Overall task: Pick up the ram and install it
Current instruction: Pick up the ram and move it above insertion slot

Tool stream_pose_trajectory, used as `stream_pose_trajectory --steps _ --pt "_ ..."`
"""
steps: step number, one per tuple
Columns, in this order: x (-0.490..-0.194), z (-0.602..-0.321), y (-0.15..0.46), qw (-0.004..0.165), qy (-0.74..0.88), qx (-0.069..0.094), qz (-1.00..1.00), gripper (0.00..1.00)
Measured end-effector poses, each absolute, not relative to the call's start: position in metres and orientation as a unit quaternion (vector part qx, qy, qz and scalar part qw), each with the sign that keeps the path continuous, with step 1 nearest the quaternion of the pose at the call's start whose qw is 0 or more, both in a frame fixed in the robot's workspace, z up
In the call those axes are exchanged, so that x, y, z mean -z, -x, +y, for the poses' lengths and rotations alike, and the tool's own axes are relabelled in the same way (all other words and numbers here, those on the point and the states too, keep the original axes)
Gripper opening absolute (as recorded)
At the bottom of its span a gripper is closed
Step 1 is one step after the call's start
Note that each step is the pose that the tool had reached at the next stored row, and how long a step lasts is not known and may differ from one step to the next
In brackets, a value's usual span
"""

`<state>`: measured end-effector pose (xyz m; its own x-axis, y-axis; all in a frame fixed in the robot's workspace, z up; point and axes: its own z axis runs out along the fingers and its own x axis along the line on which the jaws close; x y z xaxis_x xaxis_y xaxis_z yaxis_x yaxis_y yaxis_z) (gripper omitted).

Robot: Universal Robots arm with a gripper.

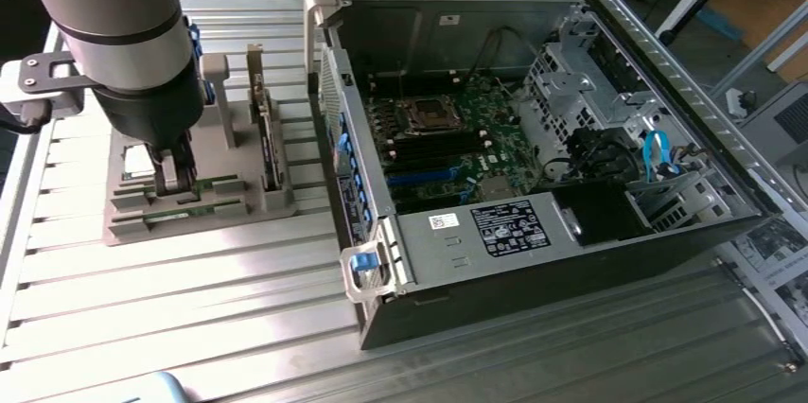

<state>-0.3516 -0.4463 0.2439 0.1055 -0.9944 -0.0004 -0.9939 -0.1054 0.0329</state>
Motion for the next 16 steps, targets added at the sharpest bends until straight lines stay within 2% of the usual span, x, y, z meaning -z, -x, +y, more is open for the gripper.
stream_pose_trajectory --steps 16 --pt "-0.233 -0.449 0.353 0.012 -0.743 0.011 -0.669 0.38"
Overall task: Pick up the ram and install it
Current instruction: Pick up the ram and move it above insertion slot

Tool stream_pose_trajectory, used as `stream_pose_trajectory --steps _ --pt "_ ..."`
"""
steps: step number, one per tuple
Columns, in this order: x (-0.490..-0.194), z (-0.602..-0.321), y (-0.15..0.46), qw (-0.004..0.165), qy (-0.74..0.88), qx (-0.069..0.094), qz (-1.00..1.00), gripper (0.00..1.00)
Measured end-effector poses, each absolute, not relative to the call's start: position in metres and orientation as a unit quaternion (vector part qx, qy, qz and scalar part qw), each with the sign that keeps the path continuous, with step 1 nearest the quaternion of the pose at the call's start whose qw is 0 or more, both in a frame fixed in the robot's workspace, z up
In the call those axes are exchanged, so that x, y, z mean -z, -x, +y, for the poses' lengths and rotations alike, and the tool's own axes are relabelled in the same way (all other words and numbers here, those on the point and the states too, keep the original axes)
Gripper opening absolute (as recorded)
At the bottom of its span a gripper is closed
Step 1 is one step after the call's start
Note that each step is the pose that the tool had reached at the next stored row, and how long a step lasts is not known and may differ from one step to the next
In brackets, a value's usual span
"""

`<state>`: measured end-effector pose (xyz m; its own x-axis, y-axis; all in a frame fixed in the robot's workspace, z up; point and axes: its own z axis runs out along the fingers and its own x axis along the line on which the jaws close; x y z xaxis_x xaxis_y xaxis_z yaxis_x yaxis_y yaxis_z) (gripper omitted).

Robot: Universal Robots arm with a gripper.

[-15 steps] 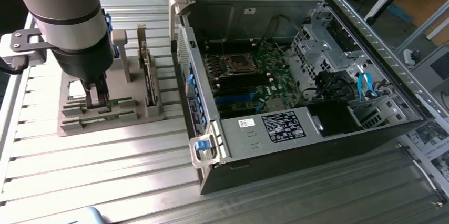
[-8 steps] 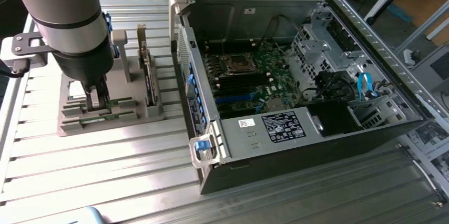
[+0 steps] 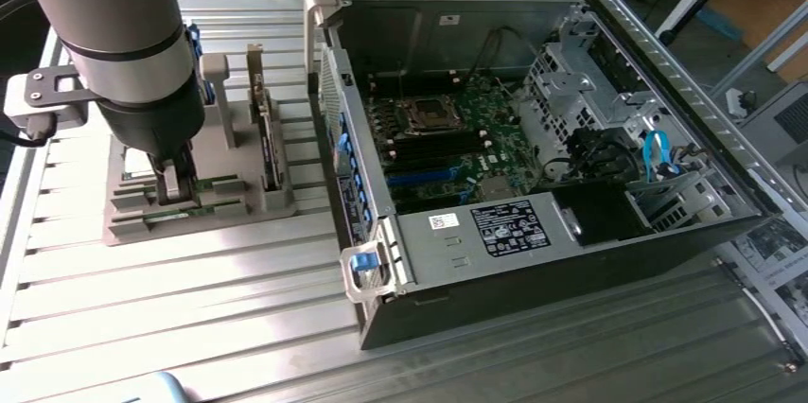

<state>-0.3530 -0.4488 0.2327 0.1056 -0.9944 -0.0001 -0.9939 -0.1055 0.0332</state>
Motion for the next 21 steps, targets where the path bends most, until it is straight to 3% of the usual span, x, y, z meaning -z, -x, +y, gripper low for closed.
stream_pose_trajectory --steps 21 --pt "-0.216 -0.454 0.357 0.012 -0.743 0.011 -0.669 0.38"
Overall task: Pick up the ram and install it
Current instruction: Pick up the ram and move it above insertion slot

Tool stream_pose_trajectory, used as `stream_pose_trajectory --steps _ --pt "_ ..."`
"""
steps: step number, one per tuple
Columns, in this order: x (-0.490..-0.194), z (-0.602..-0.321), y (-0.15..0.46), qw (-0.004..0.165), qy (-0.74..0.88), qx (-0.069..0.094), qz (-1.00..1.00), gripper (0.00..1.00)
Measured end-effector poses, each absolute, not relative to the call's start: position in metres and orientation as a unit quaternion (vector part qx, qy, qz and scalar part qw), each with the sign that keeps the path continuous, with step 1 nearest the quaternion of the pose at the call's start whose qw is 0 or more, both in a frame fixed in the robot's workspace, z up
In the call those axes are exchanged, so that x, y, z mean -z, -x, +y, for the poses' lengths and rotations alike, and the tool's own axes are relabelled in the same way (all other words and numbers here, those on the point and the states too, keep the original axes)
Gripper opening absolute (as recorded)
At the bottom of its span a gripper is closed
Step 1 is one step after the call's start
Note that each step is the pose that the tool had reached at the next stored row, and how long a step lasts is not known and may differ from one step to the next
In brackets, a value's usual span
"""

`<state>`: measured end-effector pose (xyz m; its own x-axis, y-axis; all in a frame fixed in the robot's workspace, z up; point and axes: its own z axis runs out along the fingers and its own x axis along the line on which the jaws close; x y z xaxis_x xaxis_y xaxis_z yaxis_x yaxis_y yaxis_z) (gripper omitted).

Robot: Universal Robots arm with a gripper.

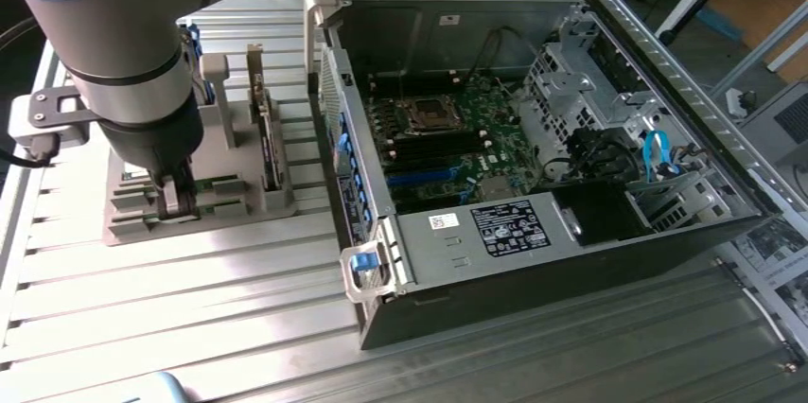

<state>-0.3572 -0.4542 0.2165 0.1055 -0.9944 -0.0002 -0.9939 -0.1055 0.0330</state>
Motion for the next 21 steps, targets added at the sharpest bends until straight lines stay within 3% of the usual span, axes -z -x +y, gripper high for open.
stream_pose_trajectory --steps 21 --pt "-0.205 -0.455 0.358 0.012 -0.743 0.011 -0.669 0.38"
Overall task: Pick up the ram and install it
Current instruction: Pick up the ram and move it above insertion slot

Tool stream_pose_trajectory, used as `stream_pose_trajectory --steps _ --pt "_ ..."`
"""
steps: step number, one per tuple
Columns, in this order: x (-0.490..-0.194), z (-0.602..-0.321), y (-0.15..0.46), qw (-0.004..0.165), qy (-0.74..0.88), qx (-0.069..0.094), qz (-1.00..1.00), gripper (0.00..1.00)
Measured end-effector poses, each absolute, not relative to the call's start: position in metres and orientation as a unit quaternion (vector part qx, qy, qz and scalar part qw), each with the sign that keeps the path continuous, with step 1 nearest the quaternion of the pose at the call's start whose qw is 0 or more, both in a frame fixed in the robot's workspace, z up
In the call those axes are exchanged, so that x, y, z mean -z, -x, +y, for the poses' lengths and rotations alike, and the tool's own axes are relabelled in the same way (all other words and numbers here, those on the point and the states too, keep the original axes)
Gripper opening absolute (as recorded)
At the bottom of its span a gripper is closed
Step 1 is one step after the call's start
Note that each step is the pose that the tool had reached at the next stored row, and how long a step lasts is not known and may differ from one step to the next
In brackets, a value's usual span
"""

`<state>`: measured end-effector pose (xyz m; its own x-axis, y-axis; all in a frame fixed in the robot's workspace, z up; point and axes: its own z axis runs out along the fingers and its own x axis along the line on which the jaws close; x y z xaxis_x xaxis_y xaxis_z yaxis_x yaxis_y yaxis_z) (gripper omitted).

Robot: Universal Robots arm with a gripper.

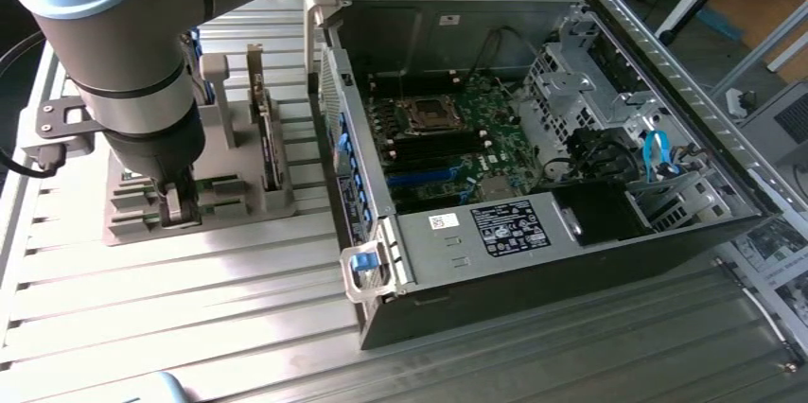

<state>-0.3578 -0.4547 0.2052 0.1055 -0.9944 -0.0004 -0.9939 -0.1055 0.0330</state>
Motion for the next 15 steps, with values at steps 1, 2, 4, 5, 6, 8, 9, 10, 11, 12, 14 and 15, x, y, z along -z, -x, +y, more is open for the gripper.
stream_pose_trajectory --steps 1,2,4,5,6,8,9,10,11,12,14,15 --pt "-0.2052 -0.4547 0.3578 0.012 -0.743 0.011 -0.669 0.38" --pt "-0.2052 -0.4547 0.3578 0.012 -0.743 0.011 -0.669 0.29" --pt "-0.2052 -0.4547 0.3578 0.012 -0.743 0.011 -0.669 0.23" --pt "-0.2052 -0.4547 0.3578 0.012 -0.743 0.011 -0.669 0.17" --pt "-0.2052 -0.4547 0.3578 0.012 -0.743 0.011 -0.669 0.17" --pt "-0.2052 -0.4547 0.3578 0.012 -0.743 0.011 -0.669 0.13" --pt "-0.2052 -0.4547 0.3578 0.012 -0.743 0.011 -0.669 0.13" --pt "-0.2052 -0.4547 0.3577 0.012 -0.743 0.011 -0.669 0.13" --pt "-0.2052 -0.4547 0.3578 0.012 -0.743 0.011 -0.669 0.13" --pt "-0.2052 -0.4547 0.3578 0.012 -0.743 0.011 -0.669 0.13" --pt "-0.2052 -0.4547 0.3578 0.012 -0.743 0.011 -0.669 0.13" --pt "-0.2052 -0.4547 0.3578 0.012 -0.743 0.011 -0.669 0.13"
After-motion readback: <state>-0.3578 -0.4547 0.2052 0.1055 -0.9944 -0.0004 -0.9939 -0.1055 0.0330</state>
